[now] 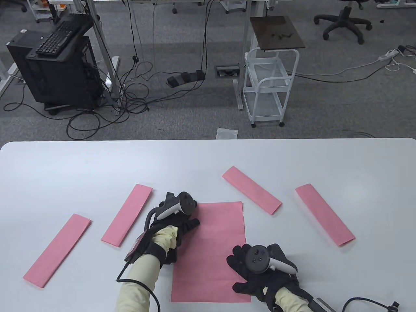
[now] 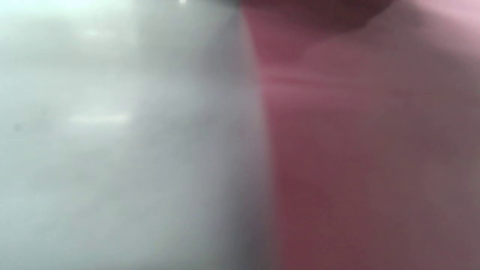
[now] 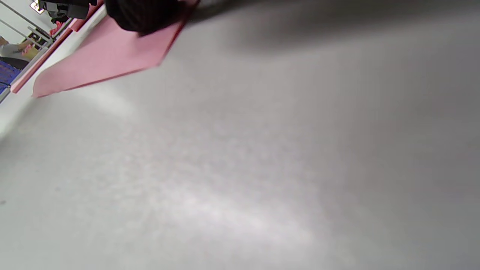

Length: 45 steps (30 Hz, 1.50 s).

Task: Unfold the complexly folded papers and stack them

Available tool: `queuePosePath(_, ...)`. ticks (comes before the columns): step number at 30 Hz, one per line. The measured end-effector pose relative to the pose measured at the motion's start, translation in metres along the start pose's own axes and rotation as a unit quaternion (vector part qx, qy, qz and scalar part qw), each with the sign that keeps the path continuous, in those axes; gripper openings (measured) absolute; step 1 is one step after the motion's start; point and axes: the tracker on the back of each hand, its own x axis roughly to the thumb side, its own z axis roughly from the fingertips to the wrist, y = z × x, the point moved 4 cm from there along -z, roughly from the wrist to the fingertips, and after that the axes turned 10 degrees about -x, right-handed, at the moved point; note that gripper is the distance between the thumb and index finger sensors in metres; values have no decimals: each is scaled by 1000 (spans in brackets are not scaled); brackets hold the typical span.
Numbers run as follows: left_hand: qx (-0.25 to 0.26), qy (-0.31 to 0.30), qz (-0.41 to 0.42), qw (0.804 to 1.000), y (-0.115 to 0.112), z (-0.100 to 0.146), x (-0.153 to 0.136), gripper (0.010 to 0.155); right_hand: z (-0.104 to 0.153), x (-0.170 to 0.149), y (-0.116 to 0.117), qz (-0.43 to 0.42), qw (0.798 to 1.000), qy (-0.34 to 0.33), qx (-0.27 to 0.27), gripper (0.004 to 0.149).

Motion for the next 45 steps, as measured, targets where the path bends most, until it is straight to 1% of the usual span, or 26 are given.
queuePosePath(2, 9, -10, 16, 1000, 3, 5, 2, 68, 1, 2, -4, -5, 1000, -7, -17, 69)
queuePosePath(6, 73, -76, 54, 993, 12, 32, 11, 70, 6, 2, -23, -44, 998, -18, -49, 67)
queuePosePath(9, 88, -120, 67, 987, 8, 59, 18, 70, 13, -5, -50, -73, 992, -13, -102, 68)
queuePosePath(10, 94, -130, 63, 985, 4, 70, 20, 70, 17, -12, -63, -77, 989, -1, -125, 68)
queuePosePath(11, 99, -135, 58, 984, 0, 78, 22, 70, 19, -19, -73, -75, 987, 12, -143, 69)
queuePosePath(13, 111, -145, 49, 982, -12, 100, 25, 71, 25, -41, -103, -58, 978, 62, -192, 70)
queuePosePath(15, 121, -162, 64, 977, -24, 117, 27, 72, 28, -63, -127, -39, 967, 115, -222, 71)
queuePosePath(17, 119, -183, 84, 972, -38, 130, 29, 72, 29, -84, -145, -32, 958, 163, -232, 72)
queuePosePath(19, 113, -177, 88, 974, -52, 141, 28, 72, 29, -105, -160, -28, 948, 212, -238, 73)
queuePosePath(22, 128, -158, 83, 976, -68, 157, 22, 72, 26, -135, -177, -20, 931, 282, -232, 76)
queuePosePath(25, 155, -148, 99, 972, -79, 168, 16, 72, 22, -163, -182, -23, 912, 343, -224, 78)
queuePosePath(28, 166, -150, 122, 967, -87, 169, 10, 72, 18, -194, -176, -43, 892, 407, -192, 83)
queuePosePath(30, 163, -150, 126, 967, -87, 169, 8, 72, 17, -207, -170, -68, 882, 430, -182, 85)
queuePosePath(33, 173, -149, 121, 966, -87, 168, 9, 72, 13, -221, -164, -87, 874, 447, -171, 86)
queuePosePath(35, 167, -149, 116, 968, -89, 166, 10, 72, 13, -227, -162, -97, 869, 455, -171, 83)
queuePosePath(38, 160, -148, 111, 970, -92, 163, 10, 72, 11, -228, -162, -121, 867, 449, -179, 82)
queuePosePath(40, 159, -148, 113, 970, -93, 162, 10, 71, 11, -226, -165, -101, 871, 447, -180, 75)
queuePosePath(42, 158, -148, 114, 970, -94, 162, 9, 71, 12, -225, -170, -74, 869, 451, -191, 64)
queuePosePath(45, 162, -145, 110, 970, -94, 163, 9, 71, 16, -223, -176, -79, 866, 446, -214, 57)
